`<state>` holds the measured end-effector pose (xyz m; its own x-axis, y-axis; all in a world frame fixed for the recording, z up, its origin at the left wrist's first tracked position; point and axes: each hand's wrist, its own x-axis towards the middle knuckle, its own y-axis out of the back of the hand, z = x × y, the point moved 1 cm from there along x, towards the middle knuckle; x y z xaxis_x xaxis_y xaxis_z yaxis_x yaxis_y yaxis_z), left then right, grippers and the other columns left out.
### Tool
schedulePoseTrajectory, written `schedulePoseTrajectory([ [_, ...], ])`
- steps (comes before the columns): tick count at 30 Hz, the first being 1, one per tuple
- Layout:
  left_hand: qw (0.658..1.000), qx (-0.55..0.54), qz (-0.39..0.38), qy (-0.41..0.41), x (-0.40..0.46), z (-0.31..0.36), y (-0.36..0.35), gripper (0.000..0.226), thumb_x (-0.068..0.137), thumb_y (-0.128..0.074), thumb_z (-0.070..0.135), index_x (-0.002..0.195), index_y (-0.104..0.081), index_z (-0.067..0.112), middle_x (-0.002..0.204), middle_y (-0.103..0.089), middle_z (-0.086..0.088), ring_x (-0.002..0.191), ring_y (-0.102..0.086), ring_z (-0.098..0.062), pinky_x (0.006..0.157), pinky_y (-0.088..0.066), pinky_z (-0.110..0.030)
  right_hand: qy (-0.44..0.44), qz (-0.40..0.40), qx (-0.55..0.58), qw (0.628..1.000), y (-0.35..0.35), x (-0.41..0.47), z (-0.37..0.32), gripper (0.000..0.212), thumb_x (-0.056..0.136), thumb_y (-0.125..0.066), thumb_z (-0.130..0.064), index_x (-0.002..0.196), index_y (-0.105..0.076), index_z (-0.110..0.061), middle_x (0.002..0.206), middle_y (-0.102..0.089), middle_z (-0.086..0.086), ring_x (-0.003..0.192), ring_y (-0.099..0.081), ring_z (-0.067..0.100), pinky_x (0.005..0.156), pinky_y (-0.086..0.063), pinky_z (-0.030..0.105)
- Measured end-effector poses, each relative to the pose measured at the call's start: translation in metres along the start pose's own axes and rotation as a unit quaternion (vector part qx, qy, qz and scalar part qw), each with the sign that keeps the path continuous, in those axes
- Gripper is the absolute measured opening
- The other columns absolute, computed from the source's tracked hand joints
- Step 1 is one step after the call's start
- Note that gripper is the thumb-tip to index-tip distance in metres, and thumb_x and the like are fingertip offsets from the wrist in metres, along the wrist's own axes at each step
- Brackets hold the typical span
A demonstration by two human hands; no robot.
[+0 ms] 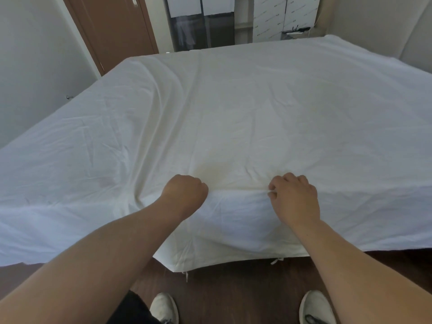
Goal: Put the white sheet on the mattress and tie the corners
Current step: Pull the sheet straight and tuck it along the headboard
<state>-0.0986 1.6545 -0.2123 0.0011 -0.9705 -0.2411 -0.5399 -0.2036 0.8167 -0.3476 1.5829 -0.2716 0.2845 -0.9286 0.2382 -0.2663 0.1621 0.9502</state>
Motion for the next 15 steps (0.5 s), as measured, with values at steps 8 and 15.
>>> schedulePoseTrajectory([
  [8,0.991,0.020,-0.127,-0.035,0.009,-0.002,0.017,0.027,0.082,-0.055,-0.014,0.074,-0.056,0.011,0.072,-0.049,0.001,0.060,-0.050,-0.018,0.062,-0.046,-0.032,0.036,0.047,-0.006,0.998,-0.005,0.002,0.004,0.011,0.093,-0.062,-0.019,0.083,-0.065,-0.025,0.071,-0.051,-0.009,0.072,-0.043,0.018,0.064,-0.034,0.033],
  [15,0.976,-0.217,-0.015,-0.020,0.045,0.019,0.045,0.063,0.099,-0.057,0.037,0.156,-0.030,0.028,0.162,-0.024,-0.002,0.147,-0.029,-0.029,0.103,-0.048,-0.048,0.052,0.043,-0.017,0.998,-0.005,0.003,0.010,0.018,0.085,-0.062,-0.009,0.077,-0.060,-0.025,0.070,-0.044,-0.010,0.072,-0.042,0.019,0.060,-0.031,0.032],
])
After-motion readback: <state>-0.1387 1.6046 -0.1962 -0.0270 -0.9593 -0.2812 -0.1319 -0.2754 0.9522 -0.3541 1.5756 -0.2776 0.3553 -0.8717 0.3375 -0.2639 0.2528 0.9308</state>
